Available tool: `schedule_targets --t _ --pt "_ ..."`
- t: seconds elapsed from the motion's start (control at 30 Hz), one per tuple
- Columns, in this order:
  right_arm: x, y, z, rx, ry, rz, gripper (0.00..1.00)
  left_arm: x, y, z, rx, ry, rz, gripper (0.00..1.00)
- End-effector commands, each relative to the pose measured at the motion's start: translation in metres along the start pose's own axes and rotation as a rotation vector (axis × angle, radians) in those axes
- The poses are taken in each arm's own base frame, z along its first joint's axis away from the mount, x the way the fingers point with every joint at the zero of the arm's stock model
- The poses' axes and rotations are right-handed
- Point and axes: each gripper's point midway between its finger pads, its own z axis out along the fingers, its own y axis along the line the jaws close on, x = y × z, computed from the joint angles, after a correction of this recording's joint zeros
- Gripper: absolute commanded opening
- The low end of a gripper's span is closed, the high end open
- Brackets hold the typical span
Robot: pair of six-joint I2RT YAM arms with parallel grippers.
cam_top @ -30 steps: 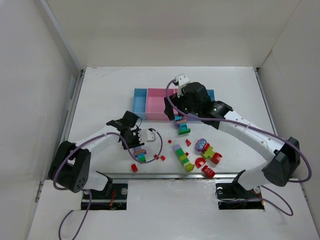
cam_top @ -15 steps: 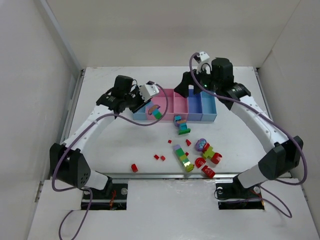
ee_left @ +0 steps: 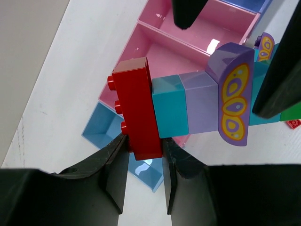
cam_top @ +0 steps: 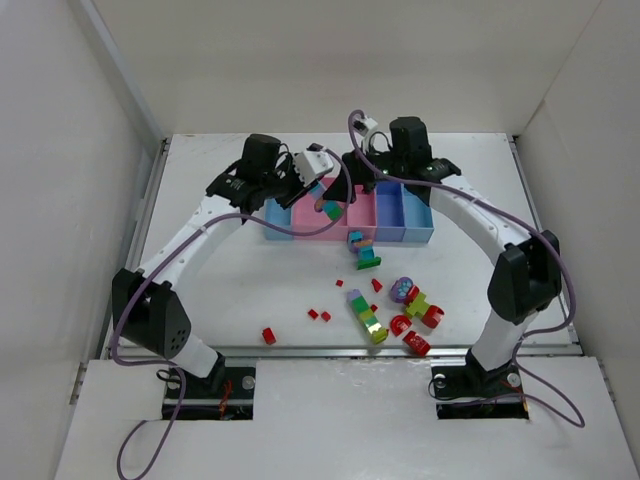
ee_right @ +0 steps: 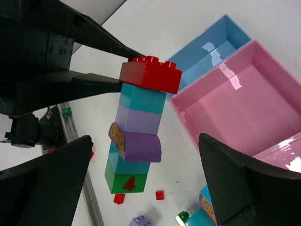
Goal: Sort the legos into containers by color
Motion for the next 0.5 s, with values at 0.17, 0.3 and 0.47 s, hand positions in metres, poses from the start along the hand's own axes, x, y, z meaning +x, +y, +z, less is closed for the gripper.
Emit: schedule_targets --t 0.17,0.3,0.47 --pt "-0.031 0.014 0.017 -0.103 -0.065 -0.050 0.95 -0.038 0.008 -0.011 -0.023 -0.097 -0.010 0.00" --pt "-0.031 0.007 0.030 -0.130 -0.053 -0.018 0.84 -0.041 0.003 -0.010 -0.007 -0.106 -0.015 0.00" --pt "-0.029 0.010 0.040 -0.166 -0.039 -0.009 0.64 -0.041 0.003 -0.008 -0.011 -0.113 -0.032 0.00"
